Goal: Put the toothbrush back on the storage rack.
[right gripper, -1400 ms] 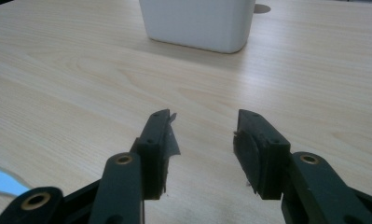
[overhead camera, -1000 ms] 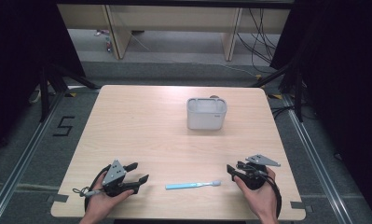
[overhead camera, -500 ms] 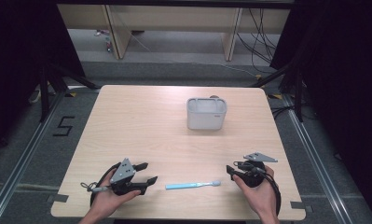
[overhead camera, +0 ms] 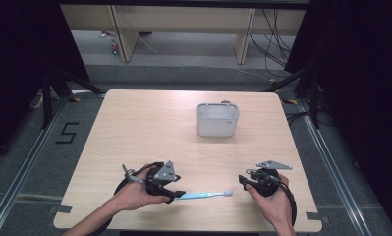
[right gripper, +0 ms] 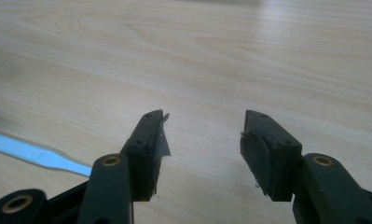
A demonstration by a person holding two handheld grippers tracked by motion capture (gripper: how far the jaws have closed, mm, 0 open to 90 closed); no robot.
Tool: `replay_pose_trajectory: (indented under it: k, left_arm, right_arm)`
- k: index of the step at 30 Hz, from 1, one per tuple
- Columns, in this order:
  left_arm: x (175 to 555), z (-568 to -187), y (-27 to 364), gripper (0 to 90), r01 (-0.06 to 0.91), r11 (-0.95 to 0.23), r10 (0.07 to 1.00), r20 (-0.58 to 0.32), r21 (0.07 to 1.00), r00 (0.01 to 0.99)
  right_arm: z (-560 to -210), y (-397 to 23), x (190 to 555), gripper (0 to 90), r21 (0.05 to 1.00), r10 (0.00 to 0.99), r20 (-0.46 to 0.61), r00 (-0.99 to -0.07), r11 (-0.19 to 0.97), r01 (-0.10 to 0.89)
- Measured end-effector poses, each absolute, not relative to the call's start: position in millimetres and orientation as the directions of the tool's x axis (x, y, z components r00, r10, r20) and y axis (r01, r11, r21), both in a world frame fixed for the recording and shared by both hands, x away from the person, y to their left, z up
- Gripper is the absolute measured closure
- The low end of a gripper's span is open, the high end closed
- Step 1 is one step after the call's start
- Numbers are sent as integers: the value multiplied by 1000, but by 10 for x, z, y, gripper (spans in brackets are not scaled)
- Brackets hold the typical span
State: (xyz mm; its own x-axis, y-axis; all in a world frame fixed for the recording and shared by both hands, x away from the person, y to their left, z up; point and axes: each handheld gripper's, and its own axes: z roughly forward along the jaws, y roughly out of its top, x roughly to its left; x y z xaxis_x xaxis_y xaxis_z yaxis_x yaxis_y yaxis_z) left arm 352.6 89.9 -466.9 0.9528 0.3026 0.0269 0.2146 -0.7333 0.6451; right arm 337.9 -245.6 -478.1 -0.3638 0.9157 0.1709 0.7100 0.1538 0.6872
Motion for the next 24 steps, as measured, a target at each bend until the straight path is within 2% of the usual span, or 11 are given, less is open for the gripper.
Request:
replay_pose_trajectory:
  k: [6, 16, 23, 24]
  left_arm:
    - [3563, -4661, 694, 468, 262, -782, 308, -14, 565, 951]
    - [3670, -4618, 397, 499, 160, -920, 177, 13, 358, 984]
    - [3704, -4641, 276, 511, 137, -950, 143, 2, 282, 990]
    - [3708, -4641, 264, 512, 135, -951, 141, 0, 280, 990]
  right_arm:
    - [-4794, -2450, 3378, 494, 680, 912, 181, -369, 155, 716]
    - [-4788, -2482, 3376, 509, 684, 910, 173, -377, 164, 711]
    - [-4757, -2503, 3356, 517, 676, 915, 176, -364, 156, 720]
    - [-4767, -2514, 3368, 518, 692, 907, 175, -383, 163, 703]
